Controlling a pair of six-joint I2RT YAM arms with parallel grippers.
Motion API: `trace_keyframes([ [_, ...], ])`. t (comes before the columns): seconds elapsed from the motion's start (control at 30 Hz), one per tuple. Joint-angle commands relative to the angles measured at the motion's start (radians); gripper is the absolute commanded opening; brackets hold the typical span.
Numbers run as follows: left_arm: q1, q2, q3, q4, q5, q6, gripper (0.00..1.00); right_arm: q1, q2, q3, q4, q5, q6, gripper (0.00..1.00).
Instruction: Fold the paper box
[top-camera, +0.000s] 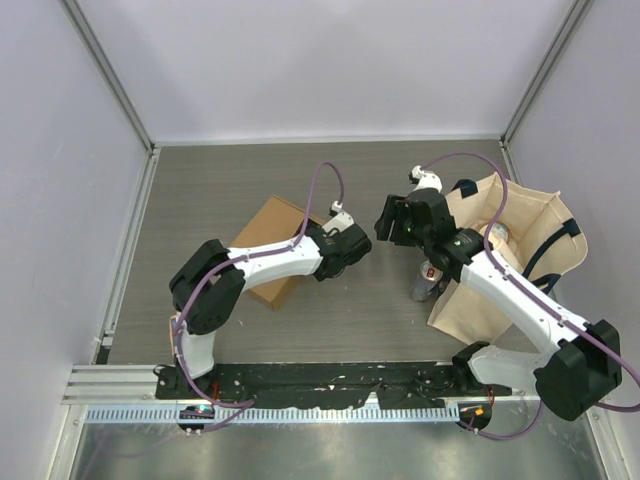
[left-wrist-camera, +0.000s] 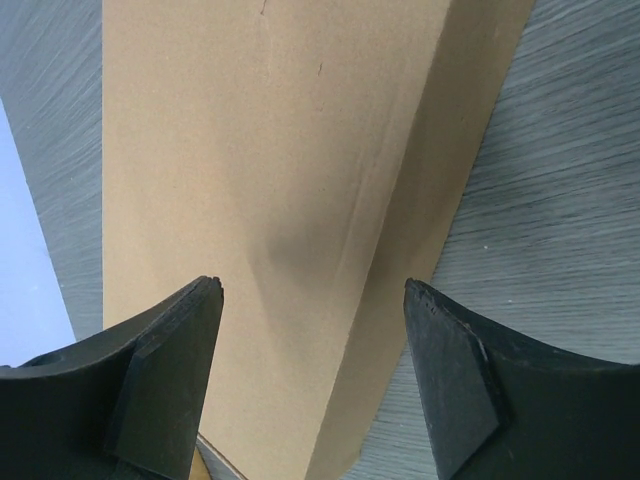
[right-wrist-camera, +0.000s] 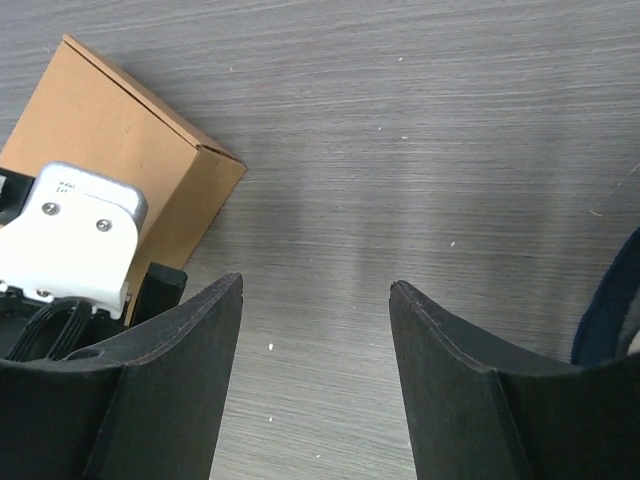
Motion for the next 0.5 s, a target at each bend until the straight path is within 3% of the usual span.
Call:
trace_keyframes([
  [0.0, 0.031, 0.021, 0.022, 0.017, -0.004, 0.014, 0.75, 0.001, -0.006, 0.008, 0.037, -0.038, 0.005, 0.66],
  [0.27, 0.084, -0.003, -0.024, 0.035, 0.025, 0.069, 0.7, 0.001, -0.009, -0.018, 0.054, -0.025, -0.001, 0.66],
  [0.47, 0.179, -0.051, -0.073, 0.09, 0.123, 0.154, 0.67, -0.002, -0.012, -0.026, 0.057, -0.027, -0.006, 0.66],
])
